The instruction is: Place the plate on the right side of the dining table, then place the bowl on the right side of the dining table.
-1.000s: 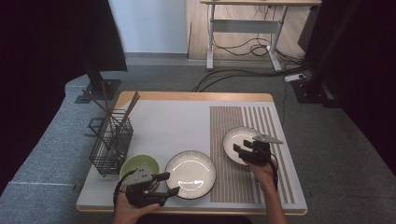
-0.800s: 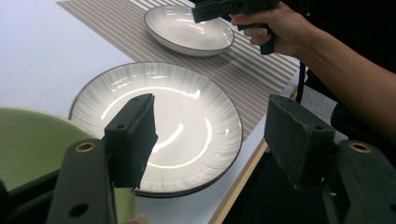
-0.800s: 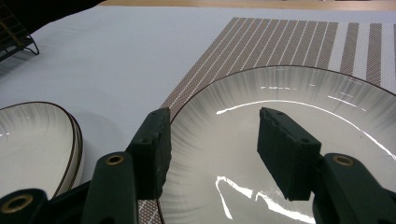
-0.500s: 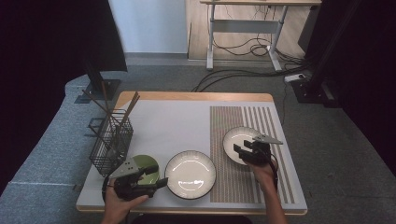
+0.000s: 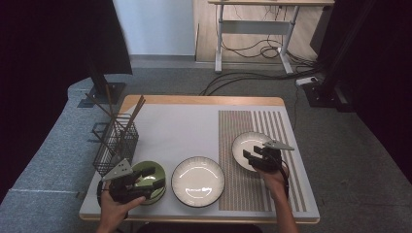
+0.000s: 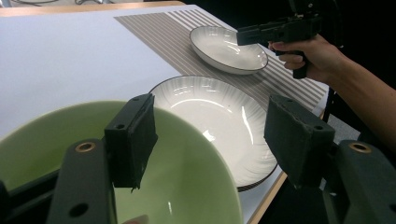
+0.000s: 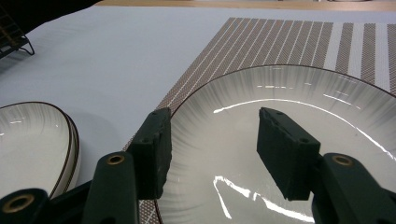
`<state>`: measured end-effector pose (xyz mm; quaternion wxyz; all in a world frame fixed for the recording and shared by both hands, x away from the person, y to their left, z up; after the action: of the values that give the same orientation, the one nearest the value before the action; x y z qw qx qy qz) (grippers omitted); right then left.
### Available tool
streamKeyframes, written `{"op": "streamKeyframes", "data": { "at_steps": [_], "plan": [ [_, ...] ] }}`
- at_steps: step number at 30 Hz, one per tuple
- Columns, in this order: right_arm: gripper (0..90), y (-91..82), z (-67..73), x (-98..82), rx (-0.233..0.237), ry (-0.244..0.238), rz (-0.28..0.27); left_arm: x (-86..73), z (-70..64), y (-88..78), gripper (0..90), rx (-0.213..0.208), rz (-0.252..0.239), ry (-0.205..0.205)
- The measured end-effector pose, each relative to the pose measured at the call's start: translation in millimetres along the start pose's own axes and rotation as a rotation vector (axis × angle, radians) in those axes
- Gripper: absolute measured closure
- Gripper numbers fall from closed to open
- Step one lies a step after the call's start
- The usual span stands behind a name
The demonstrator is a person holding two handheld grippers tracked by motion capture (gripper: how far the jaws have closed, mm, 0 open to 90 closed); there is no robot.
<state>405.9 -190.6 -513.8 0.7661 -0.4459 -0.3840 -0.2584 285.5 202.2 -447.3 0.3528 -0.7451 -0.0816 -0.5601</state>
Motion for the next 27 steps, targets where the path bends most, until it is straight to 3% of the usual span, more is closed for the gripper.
{"op": "streamKeyframes", "data": {
  "at_steps": [27],
  "plan": [
    [45.3,2.0,1.4,-1.7,-0.001,-0.009,0.011,-3.4,25.3,-17.8,34.3,0.072,-0.009,-0.045]
  ]
}}
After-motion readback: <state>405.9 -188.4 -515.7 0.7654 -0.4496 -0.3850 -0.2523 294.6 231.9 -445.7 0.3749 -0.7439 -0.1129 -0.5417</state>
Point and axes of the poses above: each handheld gripper's, and its own axes: y roughly forward along the jaws, x roughly out of its top, z roughly to its left, the point moved 5 cm from there along y, roughly forward along the jaws, and after that the axes turned 8 degrees about y, right-handed, at the moved point
